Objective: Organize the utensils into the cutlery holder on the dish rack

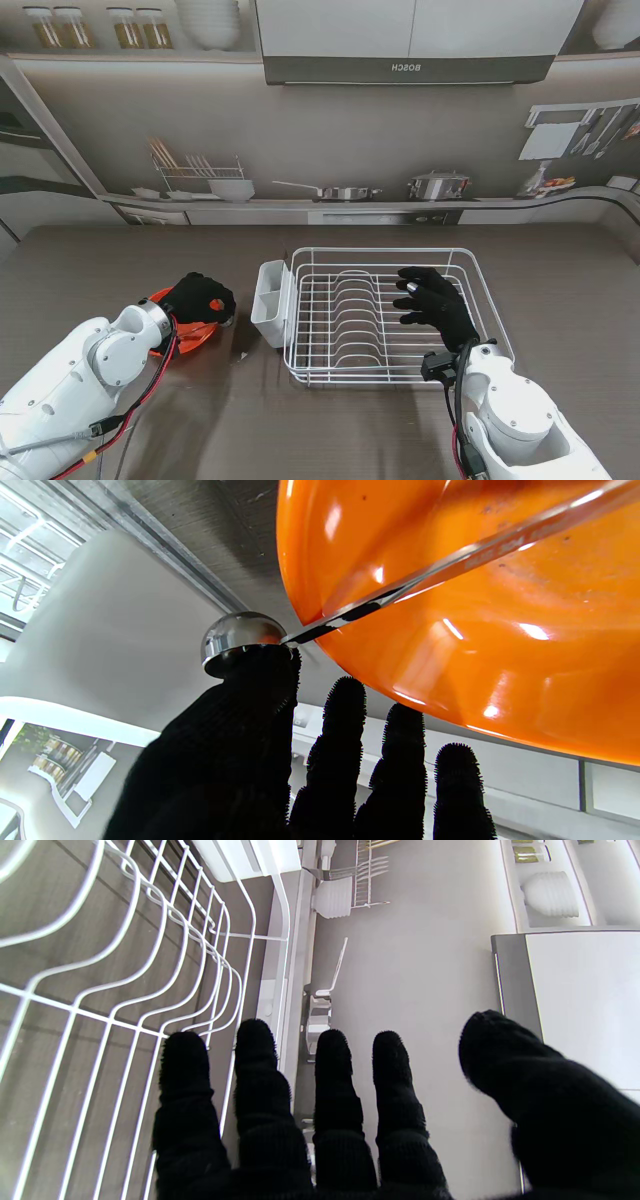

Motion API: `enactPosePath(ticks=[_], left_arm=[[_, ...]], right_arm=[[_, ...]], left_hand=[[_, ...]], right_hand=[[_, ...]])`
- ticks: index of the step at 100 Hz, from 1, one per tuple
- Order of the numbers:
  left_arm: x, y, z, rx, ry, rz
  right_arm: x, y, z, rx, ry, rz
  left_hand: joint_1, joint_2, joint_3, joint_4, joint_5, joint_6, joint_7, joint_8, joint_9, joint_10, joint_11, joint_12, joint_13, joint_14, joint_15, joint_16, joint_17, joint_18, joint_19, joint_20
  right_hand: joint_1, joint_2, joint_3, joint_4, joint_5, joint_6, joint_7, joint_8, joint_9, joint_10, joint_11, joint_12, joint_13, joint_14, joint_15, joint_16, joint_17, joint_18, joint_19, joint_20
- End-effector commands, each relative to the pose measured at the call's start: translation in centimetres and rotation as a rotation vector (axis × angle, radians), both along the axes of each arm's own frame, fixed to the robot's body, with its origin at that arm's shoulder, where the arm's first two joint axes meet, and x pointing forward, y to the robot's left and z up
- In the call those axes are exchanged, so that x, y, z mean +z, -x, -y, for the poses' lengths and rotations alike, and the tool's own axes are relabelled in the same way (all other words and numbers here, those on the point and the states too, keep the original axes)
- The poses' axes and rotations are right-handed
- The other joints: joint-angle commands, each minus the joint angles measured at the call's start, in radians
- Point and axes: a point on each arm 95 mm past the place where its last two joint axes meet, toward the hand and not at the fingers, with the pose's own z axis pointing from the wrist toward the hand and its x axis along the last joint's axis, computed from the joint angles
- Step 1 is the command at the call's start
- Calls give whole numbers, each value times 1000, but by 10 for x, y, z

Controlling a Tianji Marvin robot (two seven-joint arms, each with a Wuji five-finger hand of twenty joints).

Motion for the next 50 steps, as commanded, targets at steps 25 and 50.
enactPosePath(ticks=[25,50], left_arm=[[0,3,0,9,14,-15],[4,5,-3,32,42,2]], right_arm=[[-1,2,-4,18,-8,-8],[-2,2,-5,19,-8,-11]], left_hand=[[98,109,-24,-7,-37,-44,186,138,-9,-16,17,27,-1,-12,16,13,-25,-20,18,-9],[108,118,-27,-16,-61,-34,223,170,-8,-18,32,118,0,-13,19,15,-23,-24,20,-4]], right_hand=[[-28,16,-16,5,-3,-5,7,-17,22,2,3,-4,29,4,8,9,10,21,-3,8],[-29,21,-12,6,-4,-3,6,-18,21,3,3,-4,30,3,8,9,10,23,-3,8]])
